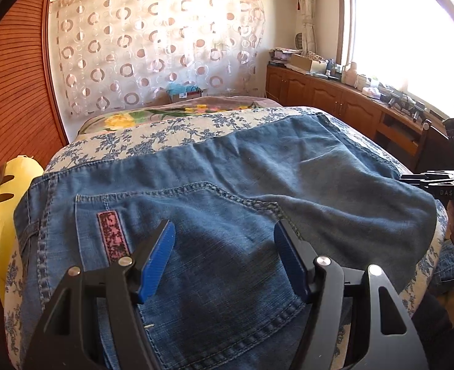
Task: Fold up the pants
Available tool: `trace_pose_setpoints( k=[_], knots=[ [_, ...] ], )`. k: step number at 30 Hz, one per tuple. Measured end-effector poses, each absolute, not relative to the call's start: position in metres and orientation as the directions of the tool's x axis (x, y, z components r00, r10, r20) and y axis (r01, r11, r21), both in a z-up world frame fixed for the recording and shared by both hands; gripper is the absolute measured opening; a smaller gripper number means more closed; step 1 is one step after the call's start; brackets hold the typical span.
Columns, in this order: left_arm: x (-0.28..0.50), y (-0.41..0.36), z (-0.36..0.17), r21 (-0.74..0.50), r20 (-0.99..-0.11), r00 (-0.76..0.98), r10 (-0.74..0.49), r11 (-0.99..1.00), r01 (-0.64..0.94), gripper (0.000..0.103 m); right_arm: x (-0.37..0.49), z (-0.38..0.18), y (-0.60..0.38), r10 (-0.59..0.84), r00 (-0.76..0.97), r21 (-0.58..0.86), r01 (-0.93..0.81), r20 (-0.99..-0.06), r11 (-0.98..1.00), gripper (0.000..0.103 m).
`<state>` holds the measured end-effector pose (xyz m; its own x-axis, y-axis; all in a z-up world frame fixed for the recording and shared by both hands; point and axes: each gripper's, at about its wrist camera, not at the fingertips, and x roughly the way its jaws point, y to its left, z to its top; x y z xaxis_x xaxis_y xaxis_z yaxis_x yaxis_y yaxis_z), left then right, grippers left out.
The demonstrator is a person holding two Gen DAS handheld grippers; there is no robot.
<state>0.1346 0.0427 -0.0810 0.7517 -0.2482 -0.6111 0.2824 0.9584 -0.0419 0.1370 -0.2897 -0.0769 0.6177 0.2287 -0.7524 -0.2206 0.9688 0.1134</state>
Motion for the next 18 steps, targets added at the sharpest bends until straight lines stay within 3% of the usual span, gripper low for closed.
trace_pose_setpoints(
  k=[4,7,9,15,18],
  knots=[
    [0.130,0.040,-0.085,-0.024,-0.593,0.767,-0.245,0.957,0.288,0.067,0.139,-0.078,-0.287,0.218,0.616,0.100,-0.221,-0.757,0.970,0.034],
    [0.130,0.039,-0.087,-0.030,-0.593,0.764,-0.252,0.956,0.292,0.067,0.142,-0.078,-0.287,0.220,0.613,0.101,-0.222,-0.759,0.970,0.018],
    [0.131,0.039,-0.088,-0.038,-0.596,0.761,-0.255,0.956,0.291,0.067,0.141,-0.073,-0.285,0.236,0.621,0.099,-0.247,-0.748,0.964,0.012],
    [0.132,0.045,-0.087,-0.056,-0.591,0.763,-0.264,0.956,0.287,0.067,0.141,-0.030,-0.305,0.186,0.735,0.051,-0.202,-0.652,0.978,0.006],
    [0.131,0.044,-0.088,-0.054,-0.589,0.764,-0.264,0.956,0.288,0.067,0.147,-0.025,-0.318,0.177,0.731,0.049,-0.193,-0.659,0.980,0.005]
  ],
)
